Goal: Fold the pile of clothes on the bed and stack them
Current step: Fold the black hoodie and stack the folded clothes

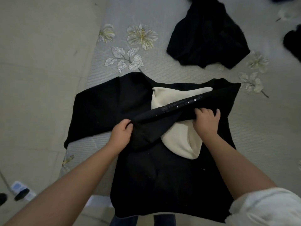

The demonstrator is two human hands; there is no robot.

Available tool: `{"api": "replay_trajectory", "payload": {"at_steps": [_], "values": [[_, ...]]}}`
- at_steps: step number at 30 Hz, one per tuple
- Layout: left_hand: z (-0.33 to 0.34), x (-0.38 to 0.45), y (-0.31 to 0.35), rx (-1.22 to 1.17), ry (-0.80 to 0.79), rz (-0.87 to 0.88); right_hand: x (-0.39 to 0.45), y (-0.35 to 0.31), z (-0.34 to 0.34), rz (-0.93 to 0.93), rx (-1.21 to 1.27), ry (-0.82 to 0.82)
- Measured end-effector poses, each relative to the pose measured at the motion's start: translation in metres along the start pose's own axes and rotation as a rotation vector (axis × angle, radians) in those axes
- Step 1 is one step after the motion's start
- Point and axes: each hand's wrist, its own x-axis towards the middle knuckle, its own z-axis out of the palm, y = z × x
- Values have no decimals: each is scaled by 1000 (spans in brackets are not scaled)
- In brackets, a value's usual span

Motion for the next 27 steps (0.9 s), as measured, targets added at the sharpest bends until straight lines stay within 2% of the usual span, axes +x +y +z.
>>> {"api": "replay_trajectory", "payload": {"at_steps": [2,3,6,9,10,11,13,15,20,24,25,27], "values": [[-20,15,10,-223,-68,-76,6,0,-4,-33,42,40],[-29,23,16,-253,-101,-98,4,2,-6,-59,97,91],[-48,51,33,-242,-95,-103,-22,15,-15,-105,233,322],[-53,72,43,-186,-25,-87,-58,22,-10,-225,174,461],[-53,77,42,-74,8,-56,-67,20,-5,-259,148,433],[-53,79,38,76,41,-23,-71,17,2,-260,123,312],[-54,77,25,312,88,-11,-72,7,18,-193,50,-114],[-57,67,11,319,152,-84,-68,-3,33,-132,114,-376],[-68,28,-36,217,211,-286,-52,-39,42,-144,269,-330],[-84,5,-79,121,286,-548,-47,-74,38,-228,56,-224],[-85,3,-85,-11,301,-640,-47,-87,36,-294,19,-171],[-86,5,-89,-503,353,-785,-45,-114,35,-449,13,-88]]}}
